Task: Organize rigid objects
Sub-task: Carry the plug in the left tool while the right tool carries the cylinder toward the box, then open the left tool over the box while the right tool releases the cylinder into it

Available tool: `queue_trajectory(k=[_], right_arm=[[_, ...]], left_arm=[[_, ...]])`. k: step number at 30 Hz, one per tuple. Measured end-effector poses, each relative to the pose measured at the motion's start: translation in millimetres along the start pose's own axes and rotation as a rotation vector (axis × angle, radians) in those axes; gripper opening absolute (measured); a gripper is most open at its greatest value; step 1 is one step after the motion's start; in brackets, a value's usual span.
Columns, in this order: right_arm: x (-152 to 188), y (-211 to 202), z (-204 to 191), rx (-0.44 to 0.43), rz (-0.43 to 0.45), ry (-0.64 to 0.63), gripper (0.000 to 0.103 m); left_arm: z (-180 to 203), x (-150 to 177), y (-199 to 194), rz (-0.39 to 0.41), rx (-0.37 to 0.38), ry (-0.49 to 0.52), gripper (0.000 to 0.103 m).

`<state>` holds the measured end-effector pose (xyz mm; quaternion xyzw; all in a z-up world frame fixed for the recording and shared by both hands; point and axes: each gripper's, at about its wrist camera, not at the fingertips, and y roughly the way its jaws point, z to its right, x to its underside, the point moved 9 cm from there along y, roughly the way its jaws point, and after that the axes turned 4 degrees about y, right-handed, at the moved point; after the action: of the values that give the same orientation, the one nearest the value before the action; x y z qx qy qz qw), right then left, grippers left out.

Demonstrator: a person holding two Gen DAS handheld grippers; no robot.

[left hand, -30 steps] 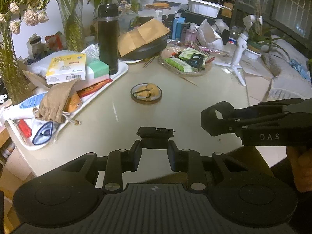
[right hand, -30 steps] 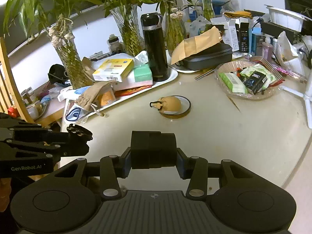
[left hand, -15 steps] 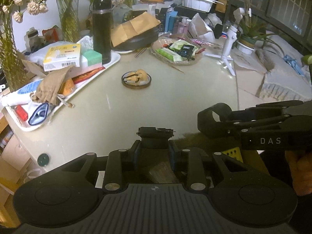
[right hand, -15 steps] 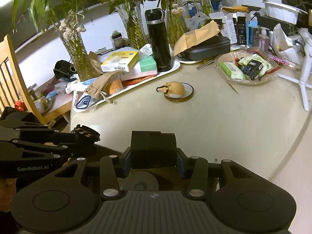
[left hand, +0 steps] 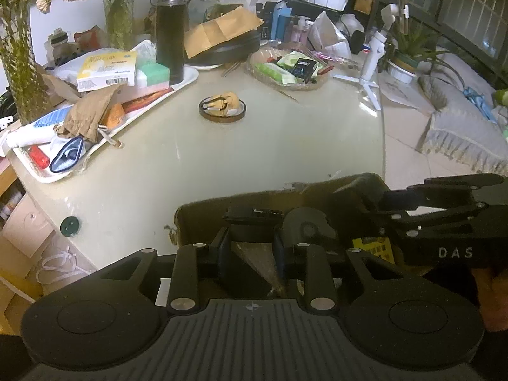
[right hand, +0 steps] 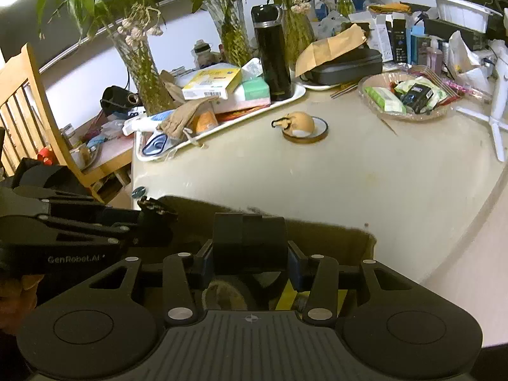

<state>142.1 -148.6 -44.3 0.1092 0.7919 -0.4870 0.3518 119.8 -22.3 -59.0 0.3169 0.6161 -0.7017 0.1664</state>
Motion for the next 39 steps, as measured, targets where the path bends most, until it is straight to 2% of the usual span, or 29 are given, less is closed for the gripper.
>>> queue_trajectory(k=[16,17,18,19,20,21,22,26,39], right_arm=[[32.5,-9.6,-9.9,-0.007,-0.063,0.011,0.048],[33.0,-8.6,-9.8,-0.001,-0.065,0.009,0.051],[32.5,-8.4,-8.3,0.014,-0.059,0.010,0.067],[31.8,-8.3,-6.7,0.022,-0.056,0.014,0.077],[30.4,-9.1,-5.2,0.026,-0.046,0.020,0.091],[28.6,-10.8,-3.2,0.032,-0.030,0.026,0.099],[26.3,-12.4,-1.6,0.038,-0.016,0.031,0.100],[24.6,-12.8,3.1,0.037,-0.011,0.048,0.103],[27.7,-7.4,4.6,0.059,-0.032,0.036,0.103]], left_arm=[[3.3,19.8,-4.1,-0.040,0.006,-0.025,0.029],[2.9,20.7,-3.2,-0.045,-0.001,-0.026,0.029],[1.8,21.4,-2.0,-0.049,-0.012,-0.027,0.030],[0.3,22.8,-0.5,-0.058,-0.023,-0.029,0.032],[-1.0,23.5,0.9,-0.066,-0.031,-0.033,0.035],[-2.5,23.7,1.5,-0.069,-0.035,-0.038,0.043],[-3.8,23.4,0.9,-0.065,-0.037,-0.044,0.052],[-4.8,19.5,-3.6,-0.035,-0.039,-0.053,0.063],[-2.3,19.4,-0.9,-0.044,-0.039,-0.046,0.065]])
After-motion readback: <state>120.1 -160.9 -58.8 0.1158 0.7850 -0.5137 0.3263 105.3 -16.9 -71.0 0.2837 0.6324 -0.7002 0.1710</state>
